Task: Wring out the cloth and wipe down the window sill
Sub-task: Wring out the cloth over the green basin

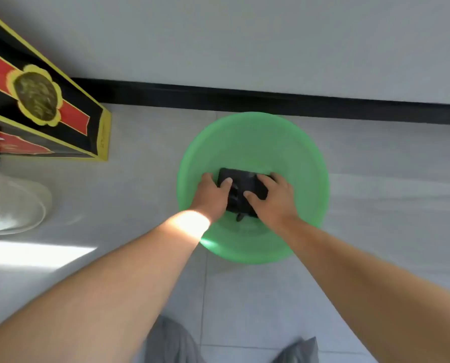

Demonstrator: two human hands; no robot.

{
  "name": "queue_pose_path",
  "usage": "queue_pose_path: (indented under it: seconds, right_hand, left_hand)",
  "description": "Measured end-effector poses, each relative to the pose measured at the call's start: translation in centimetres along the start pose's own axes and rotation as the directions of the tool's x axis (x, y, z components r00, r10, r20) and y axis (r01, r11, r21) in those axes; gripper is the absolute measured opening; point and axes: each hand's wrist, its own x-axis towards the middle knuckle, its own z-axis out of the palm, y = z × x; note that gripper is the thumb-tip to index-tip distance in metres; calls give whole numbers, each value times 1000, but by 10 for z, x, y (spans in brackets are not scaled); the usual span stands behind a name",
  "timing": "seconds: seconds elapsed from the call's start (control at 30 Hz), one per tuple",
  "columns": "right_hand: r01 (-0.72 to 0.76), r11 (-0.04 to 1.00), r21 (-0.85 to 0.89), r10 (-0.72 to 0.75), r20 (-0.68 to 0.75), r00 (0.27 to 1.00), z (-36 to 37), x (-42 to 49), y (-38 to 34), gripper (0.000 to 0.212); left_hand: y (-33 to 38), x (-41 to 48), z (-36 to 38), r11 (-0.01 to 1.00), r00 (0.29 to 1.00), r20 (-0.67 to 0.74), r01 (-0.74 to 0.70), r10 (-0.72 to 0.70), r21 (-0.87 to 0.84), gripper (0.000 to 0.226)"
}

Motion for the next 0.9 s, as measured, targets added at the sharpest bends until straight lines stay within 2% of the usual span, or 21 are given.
queue_pose_path:
  seconds: [0.1,0.2,0.3,0.37,0.47,0.57,0.63,0.7,0.8,0.9]
  right_hand:
    - [3,999,-38,-5,-45,999,8,7,6,66]
    - [-13,1000,-3,13,15,1000,12,10,8,68]
    - [-93,990,104,79,132,988,7,10,8,52]
    - [-180,956,230,133,206,969,1,3,6,40]
    - [-265,803,534,170,222,960,-19,-12,-1,23]
    - [-376,484,790,190,325,926,-42,-28,-17,22]
    - [-474,276,836,182,439,880,-50,-39,-29,25]
    - [-545,143,826,156,525,837,-55,-50,-42,30]
    - [-592,49,804,137,582,802,-58,-57,-55,38]
    - [-601,63,796,222,576,786,-62,-54,-65,39]
  left_hand:
    - [-2,12,11,1000,1000,-18,-12,12,-27,33]
    - [-4,16,17,1000,999,35,29,-28,-12,38]
    - [-8,13,19,995,996,84,-6,-3,103,25]
    - [-6,2,17,998,996,89,-1,-4,56,26]
    - [1,-13,4,980,994,82,86,-73,-181,27]
    - [22,-31,-5,865,975,116,223,-191,-450,22]
    - [35,-41,-5,861,983,48,181,-180,-476,24]
    - [46,-48,-7,916,992,-66,74,-109,-395,29]
    - [51,-57,-9,939,988,-136,24,-75,-343,30]
    - [56,-63,-9,931,984,-135,59,-115,-360,32]
